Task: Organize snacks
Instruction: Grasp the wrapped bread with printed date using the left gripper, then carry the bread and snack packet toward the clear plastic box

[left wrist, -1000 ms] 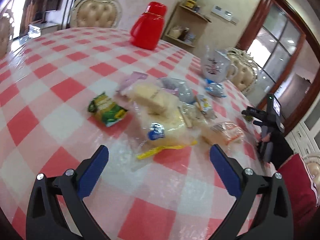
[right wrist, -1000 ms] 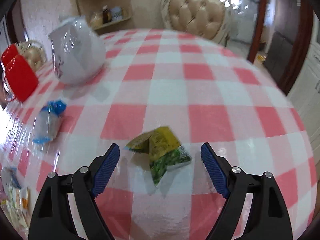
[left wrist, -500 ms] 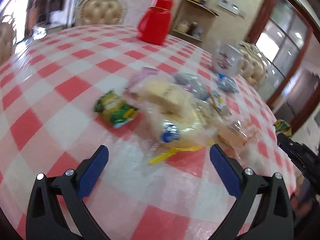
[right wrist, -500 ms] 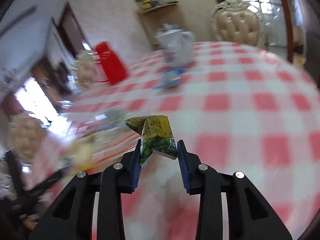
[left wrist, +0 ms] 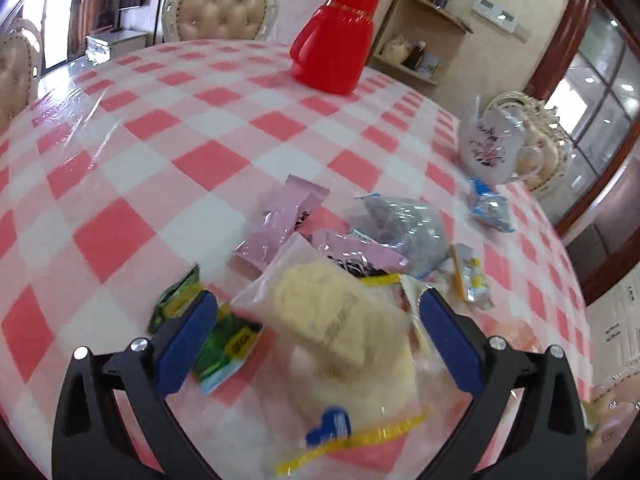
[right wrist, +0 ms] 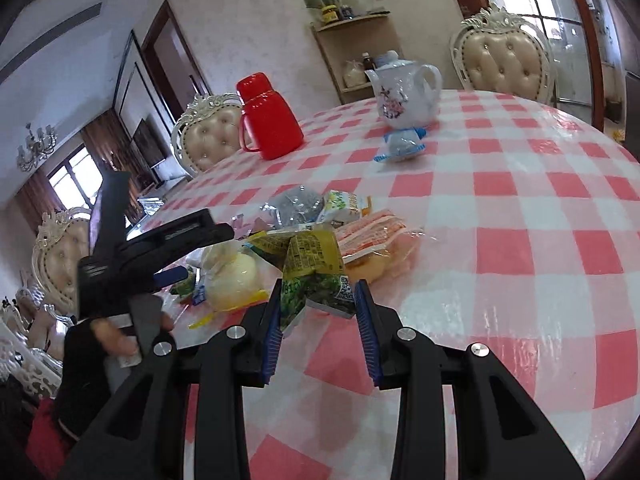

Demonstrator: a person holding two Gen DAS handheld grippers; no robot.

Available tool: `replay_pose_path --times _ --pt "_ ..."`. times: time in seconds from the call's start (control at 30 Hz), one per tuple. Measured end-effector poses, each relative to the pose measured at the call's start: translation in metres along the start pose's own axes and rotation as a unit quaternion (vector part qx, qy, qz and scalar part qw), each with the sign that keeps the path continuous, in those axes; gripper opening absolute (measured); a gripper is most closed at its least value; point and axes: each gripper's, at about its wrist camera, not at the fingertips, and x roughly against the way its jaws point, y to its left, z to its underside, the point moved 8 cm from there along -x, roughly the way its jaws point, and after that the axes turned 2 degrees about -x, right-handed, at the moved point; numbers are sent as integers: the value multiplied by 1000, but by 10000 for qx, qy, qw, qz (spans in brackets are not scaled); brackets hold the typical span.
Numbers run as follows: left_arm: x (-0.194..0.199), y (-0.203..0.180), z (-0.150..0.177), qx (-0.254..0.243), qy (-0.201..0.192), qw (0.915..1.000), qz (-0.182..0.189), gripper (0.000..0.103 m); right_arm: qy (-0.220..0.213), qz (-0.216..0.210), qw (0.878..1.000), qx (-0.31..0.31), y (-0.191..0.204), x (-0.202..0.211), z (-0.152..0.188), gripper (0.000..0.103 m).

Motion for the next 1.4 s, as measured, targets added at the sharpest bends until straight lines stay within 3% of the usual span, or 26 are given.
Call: replay_pose_path --times 0.07,0.1,0.23,0.4,0.63,1.0,1.2,1.4 --pt "-5 -4 1 -225 5 9997 -41 99 48 31 10000 2 -3 -4 1 34" --pt "-2 -5 2 -361 -129 9993 -47 77 75 11 10000 -9 -3 -4 2 34" --pt "10 -2 5 -554 -197 9982 141 59 99 39 9999 36 -5 -4 4 34" --pt "35 7 13 -612 -329 9965 471 58 99 48 9999 -28 -12 -5 4 34" --pt "71 21 29 -632 -466 9948 645 58 67 16 10000 35 -12 -4 4 34" --pt "98 50 62 -386 -458 9955 739 59 -73 256 9996 106 -11 1 4 34" --pt "113 55 80 -349 -482 9953 770 60 -72 331 9992 195 3 13 21 34" --pt "132 55 89 -463 -673 9941 715 60 65 125 9999 -25 12 21 40 34"
